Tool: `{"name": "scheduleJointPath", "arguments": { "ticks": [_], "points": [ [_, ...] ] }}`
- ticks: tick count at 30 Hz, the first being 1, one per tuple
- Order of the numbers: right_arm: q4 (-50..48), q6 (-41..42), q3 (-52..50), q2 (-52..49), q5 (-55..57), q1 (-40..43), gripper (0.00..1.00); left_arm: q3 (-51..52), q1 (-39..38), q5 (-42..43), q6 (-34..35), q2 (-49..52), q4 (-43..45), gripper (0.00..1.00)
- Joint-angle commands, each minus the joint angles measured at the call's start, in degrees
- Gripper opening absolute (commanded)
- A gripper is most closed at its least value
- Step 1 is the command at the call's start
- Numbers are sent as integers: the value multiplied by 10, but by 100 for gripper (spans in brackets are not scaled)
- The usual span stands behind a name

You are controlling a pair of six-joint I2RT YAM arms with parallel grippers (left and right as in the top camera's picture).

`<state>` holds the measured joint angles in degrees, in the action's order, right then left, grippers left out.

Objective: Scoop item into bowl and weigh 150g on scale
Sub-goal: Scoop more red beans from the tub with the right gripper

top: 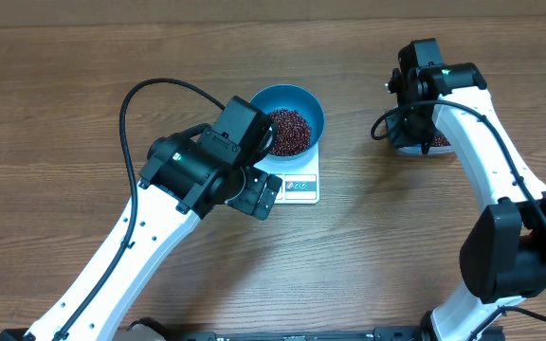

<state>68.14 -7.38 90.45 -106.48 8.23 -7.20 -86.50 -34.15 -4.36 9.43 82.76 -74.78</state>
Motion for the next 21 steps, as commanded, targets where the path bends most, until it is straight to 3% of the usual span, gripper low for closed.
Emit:
{"name": "scheduleJointPath", "arguments": {
  "ticks": [1, 9, 21],
  "points": [
    [1, -3, 1, -9, -59, -1, 4, 1, -3, -5, 4, 3, 0, 100],
    [10, -8, 31, 0, -124, 24, 4, 1, -3, -5, 4, 3, 1, 100],
    [19, -56, 31, 0, -296, 126, 4, 1, -3, -5, 4, 3, 1, 99]
  ]
}}
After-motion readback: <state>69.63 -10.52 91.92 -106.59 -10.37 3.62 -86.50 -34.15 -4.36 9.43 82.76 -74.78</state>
